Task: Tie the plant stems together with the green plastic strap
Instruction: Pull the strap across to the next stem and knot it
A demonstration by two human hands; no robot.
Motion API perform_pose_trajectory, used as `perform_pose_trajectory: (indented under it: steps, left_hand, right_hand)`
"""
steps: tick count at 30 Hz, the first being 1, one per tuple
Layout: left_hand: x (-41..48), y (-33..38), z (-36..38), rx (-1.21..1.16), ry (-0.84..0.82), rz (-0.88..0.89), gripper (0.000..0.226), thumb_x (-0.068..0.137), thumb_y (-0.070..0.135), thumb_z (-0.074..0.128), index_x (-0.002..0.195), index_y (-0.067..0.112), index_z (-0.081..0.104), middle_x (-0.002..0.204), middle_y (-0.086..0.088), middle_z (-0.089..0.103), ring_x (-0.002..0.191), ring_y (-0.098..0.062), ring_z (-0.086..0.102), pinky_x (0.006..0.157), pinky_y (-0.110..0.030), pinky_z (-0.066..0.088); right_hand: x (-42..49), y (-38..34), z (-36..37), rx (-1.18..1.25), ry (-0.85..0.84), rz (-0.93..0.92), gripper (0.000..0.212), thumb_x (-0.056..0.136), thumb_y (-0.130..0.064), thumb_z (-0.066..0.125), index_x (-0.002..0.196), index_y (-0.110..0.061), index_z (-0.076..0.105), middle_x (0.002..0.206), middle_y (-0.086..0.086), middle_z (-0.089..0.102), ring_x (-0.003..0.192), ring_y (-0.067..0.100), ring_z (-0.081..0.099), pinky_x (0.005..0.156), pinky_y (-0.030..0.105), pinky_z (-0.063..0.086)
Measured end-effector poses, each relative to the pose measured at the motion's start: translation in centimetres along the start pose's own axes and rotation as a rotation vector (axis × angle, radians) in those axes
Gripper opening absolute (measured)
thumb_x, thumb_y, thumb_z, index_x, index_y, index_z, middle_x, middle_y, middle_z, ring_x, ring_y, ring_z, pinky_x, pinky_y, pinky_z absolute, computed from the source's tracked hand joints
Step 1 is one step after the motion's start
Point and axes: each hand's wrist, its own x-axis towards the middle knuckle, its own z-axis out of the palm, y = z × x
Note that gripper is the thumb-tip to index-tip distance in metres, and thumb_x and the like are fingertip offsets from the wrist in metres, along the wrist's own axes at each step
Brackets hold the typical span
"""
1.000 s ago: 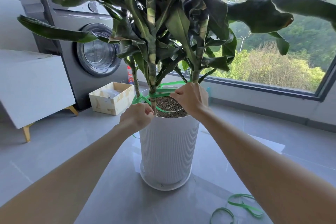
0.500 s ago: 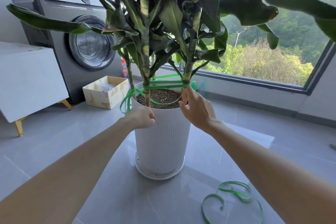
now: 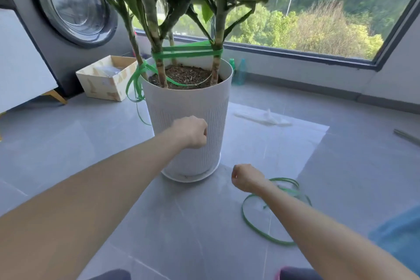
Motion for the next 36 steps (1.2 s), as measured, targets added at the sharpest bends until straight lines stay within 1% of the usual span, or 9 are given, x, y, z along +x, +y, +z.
perform_pose_trajectory:
  steps: [7,9,12,17,20,22,27,30,36]
  left_hand:
    - [0.4,2.4,3.1,0.078,-0.067,0.057,0.029,0.092,0.018,0.044,0.113,0.020,0.062,0.119,-0.002,0.061,0.107,-0.027,0.057,0.074,-0.027,0.039]
    - [0.5,2.6,3.6,0.111,-0.082,0.074,0.028,0.091,0.017,0.043,0.111,0.019,0.063,0.116,-0.003,0.062,0.104,-0.027,0.058,0.074,-0.027,0.041]
    - [0.8,2.6,4.1,0.137,-0.108,0.083,0.028,0.091,0.018,0.044,0.111,0.018,0.063,0.116,-0.003,0.062,0.104,-0.027,0.058,0.074,-0.026,0.040]
    - [1.0,2.7,4.0,0.146,-0.103,0.080,0.027,0.091,0.018,0.044,0.110,0.018,0.063,0.117,-0.003,0.062,0.104,-0.027,0.059,0.073,-0.028,0.040]
    - [0.7,2.6,3.6,0.141,-0.101,0.074,0.028,0.091,0.019,0.044,0.111,0.018,0.064,0.118,-0.003,0.062,0.104,-0.026,0.058,0.073,-0.026,0.038]
    - [0.4,2.3,2.8,0.132,-0.101,0.063,0.028,0.092,0.020,0.044,0.113,0.019,0.063,0.119,-0.003,0.061,0.106,-0.026,0.058,0.074,-0.026,0.038]
    - [-0.9,1.2,-0.2,0.074,-0.136,0.046,0.032,0.094,0.024,0.045,0.124,0.023,0.055,0.127,0.000,0.056,0.117,-0.024,0.052,0.087,-0.030,0.043]
    - [-1.5,0.9,-2.3,0.022,-0.147,0.045,0.042,0.093,0.026,0.049,0.135,0.019,0.045,0.135,-0.003,0.050,0.124,-0.024,0.047,0.101,-0.038,0.041]
    - [-4.3,0.7,-5.5,-0.039,-0.077,-0.065,0.051,0.089,0.026,0.055,0.137,0.014,0.041,0.137,-0.004,0.048,0.126,-0.024,0.046,0.103,-0.039,0.041]
  right_hand:
    - [-0.4,2.1,6.2,-0.132,-0.487,0.081,0.023,0.088,-0.022,0.046,0.101,-0.012,0.062,0.110,0.010,0.060,0.096,0.025,0.054,0.081,0.025,0.040]
    - [-0.6,2.5,7.3,-0.131,-0.517,0.123,0.023,0.087,-0.026,0.049,0.099,-0.010,0.060,0.115,0.013,0.057,0.103,0.027,0.056,0.086,0.030,0.042]
    - [-0.8,3.0,9.0,-0.083,-0.542,0.172,0.039,0.089,-0.021,0.045,0.125,-0.007,0.054,0.135,0.012,0.052,0.123,0.026,0.052,0.094,0.030,0.041]
    - [-1.2,3.3,9.6,-0.022,-0.435,0.229,0.036,0.094,-0.013,0.041,0.127,-0.002,0.051,0.134,0.014,0.052,0.126,0.027,0.050,0.098,0.029,0.041]
    - [-1.0,2.8,7.8,-0.013,-0.361,0.197,0.015,0.091,-0.008,0.043,0.078,-0.004,0.051,0.111,0.019,0.058,0.116,0.029,0.056,0.081,0.031,0.046]
    - [-0.5,2.0,5.4,0.027,-0.260,0.188,0.026,0.088,-0.004,0.046,0.063,-0.006,0.040,0.100,0.022,0.057,0.105,0.030,0.060,0.073,0.032,0.045]
    - [-0.1,-0.5,-3.6,0.205,-0.083,0.083,0.022,0.079,-0.007,0.063,0.097,0.000,0.073,0.091,0.015,0.071,0.079,0.018,0.067,0.070,0.026,0.052]
    - [-1.6,-2.7,-9.1,0.333,-0.142,-0.040,0.019,0.076,-0.002,0.068,0.093,-0.008,0.076,0.066,0.002,0.065,0.063,0.010,0.057,0.063,0.021,0.051]
    - [-6.1,-7.4,-18.2,0.408,-0.125,-0.208,0.023,0.085,0.004,0.058,0.096,-0.011,0.072,0.074,-0.004,0.063,0.065,0.006,0.057,0.069,0.023,0.053]
